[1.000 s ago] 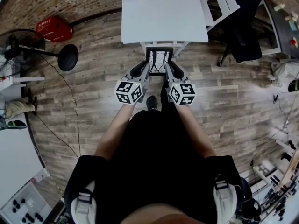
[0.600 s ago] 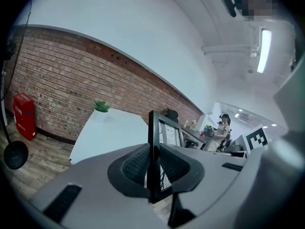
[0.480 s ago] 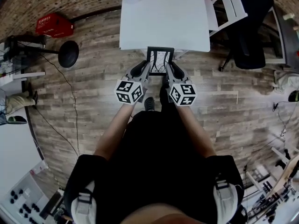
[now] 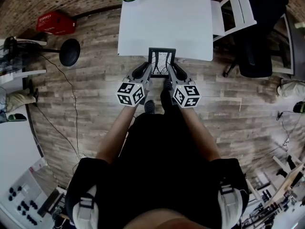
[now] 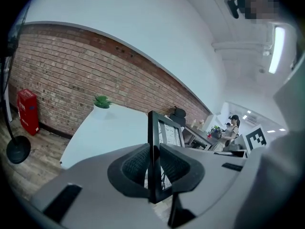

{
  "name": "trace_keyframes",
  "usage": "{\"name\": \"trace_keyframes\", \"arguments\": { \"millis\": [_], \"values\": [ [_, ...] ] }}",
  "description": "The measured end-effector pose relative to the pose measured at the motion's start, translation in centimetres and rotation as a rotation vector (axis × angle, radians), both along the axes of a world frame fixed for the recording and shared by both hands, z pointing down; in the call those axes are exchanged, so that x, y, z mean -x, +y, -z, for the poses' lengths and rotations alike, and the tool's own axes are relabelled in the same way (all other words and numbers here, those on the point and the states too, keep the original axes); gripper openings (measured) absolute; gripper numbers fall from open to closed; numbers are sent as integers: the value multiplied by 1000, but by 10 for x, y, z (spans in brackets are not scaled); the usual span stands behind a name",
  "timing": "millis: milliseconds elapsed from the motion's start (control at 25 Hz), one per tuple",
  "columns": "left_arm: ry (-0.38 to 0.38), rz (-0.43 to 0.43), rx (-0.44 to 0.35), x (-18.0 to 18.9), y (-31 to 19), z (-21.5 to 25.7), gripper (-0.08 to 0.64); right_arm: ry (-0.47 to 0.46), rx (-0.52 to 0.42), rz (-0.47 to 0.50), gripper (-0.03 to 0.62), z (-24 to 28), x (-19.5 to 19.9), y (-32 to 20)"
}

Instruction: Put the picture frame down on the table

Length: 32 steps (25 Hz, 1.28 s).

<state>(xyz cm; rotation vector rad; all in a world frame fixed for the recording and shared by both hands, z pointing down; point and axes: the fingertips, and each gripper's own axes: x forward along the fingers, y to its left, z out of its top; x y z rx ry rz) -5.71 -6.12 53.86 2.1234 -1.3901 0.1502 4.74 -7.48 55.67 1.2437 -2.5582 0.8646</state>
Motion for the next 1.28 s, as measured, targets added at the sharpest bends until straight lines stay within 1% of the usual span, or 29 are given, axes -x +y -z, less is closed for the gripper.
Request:
{"name": "trace_keyframes", "arguments": {
  "millis": [360, 520, 640, 760, 840, 1120, 1280],
  "values": [
    [10, 50, 10, -14, -33, 2, 78, -26, 25, 32, 72, 0, -14, -35],
    [10, 65, 18, -18, -46, 2, 78, -32, 21, 56, 72, 0, -18, -52],
    [35, 103, 18, -15, -52, 2, 77, -38, 19, 77, 72, -1, -15, -61],
    [31, 131, 15, -15, -56, 1, 77, -38, 16, 98, 72, 0, -14, -67],
    [43, 147, 20, -16, -58, 1, 77, -34, 17, 107, 72, 0, -15, -70],
    [54, 186, 3, -9, -64, 8, 78, -31, 18, 138, 72, 7, -8, -78],
    [65, 194, 0, -6, -70, 11, 77, -27, 11, 148, 72, 12, -5, -86]
  ]
}}
